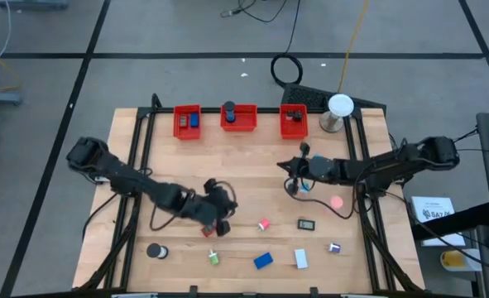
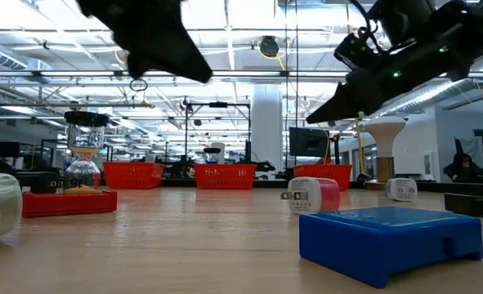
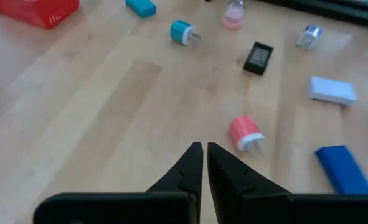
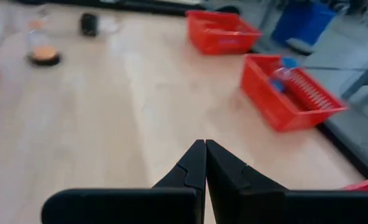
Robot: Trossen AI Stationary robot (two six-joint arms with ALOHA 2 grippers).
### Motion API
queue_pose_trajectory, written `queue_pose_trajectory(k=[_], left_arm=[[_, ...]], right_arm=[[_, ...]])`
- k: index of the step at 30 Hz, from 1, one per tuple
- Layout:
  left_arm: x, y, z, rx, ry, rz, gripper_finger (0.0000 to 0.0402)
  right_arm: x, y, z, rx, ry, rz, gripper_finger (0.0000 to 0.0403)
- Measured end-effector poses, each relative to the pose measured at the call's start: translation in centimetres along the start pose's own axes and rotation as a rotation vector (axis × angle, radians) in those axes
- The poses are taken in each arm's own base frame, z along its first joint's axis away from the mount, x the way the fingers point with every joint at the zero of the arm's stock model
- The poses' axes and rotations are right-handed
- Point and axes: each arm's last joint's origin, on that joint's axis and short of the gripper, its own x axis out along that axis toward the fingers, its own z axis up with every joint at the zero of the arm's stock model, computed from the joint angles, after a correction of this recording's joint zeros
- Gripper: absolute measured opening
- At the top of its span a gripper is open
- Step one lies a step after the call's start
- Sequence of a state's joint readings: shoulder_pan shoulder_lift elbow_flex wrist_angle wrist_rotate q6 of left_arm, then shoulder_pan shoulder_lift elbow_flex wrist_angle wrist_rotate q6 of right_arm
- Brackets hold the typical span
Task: Pick & Place Office items
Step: Put the orange timer into the left orange basket
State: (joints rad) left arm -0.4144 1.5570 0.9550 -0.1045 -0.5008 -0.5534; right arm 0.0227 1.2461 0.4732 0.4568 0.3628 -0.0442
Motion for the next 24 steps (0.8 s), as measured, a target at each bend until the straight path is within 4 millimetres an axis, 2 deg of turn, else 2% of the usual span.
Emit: queue_pose_trajectory(k=[6, 14, 19, 24], left_arm=[[-1.6, -2.0, -1.7, -0.102, -0.025, 0.030, 0.0024], [-3.2, -3.5, -3.2, -0.195, -0.016, 0.029, 0.0024], [-3.8, -4.7, -2.7, -0.187, 0.063, 0.083, 0.0024], [-3.2, -6.0, -2.1, -0.175, 0.265, 0.170, 0.0024]], right_arm=[[-1.1, 2.1, -0.8, -0.011, -0.061, 0.094, 0.0000], [-2.0, 3.2, -0.7, -0.006, -0.161, 0.145, 0.0000], [-2.0, 3.2, -0.6, -0.024, -0.166, 0.143, 0.0000], [-2.0, 3.2, -0.6, -0.041, -0.173, 0.141, 0.0000]])
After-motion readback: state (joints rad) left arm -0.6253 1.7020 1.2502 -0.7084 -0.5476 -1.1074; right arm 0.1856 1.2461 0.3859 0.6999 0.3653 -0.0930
